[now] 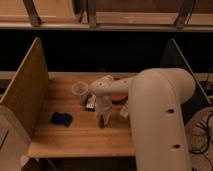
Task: Drag the pepper across the table
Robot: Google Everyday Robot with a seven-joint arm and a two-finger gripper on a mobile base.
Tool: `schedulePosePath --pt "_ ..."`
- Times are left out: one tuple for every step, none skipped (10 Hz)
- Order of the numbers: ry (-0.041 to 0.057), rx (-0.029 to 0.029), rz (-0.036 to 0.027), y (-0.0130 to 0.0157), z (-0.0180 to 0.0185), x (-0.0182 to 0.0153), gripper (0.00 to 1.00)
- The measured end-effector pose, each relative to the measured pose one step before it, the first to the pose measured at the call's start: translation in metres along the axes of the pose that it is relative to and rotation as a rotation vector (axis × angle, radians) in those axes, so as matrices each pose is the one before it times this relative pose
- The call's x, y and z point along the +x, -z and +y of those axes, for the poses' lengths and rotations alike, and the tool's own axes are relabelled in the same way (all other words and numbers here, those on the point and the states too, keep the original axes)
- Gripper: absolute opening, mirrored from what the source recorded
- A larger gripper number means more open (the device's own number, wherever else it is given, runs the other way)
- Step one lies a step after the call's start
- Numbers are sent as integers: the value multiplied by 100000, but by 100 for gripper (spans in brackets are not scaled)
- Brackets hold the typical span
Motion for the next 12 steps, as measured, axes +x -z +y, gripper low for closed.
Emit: schedulePosePath --pt "2159 -189 304 115 655 440 0" --pt "2656 -383 144 64 990 270 0" --pt "3039 -788 208 32 1384 118 0" --pt "3292 -1007 697 -152 1603 171 0" --pt "3226 -802 988 -298 1551 262 0" --pt "3106 -777 1755 -429 1520 414 0" --pt "2189 -949 1450 -412 1115 165 0" --pt "3420 -926 1204 -399 1486 186 0" --pt "2608 -428 281 -92 945 105 0" --pt "3802 -397 93 4 1303 207 0" --pt "1411 -499 -204 -25 650 117 0" --pt "-75 41 193 -5 -13 46 2"
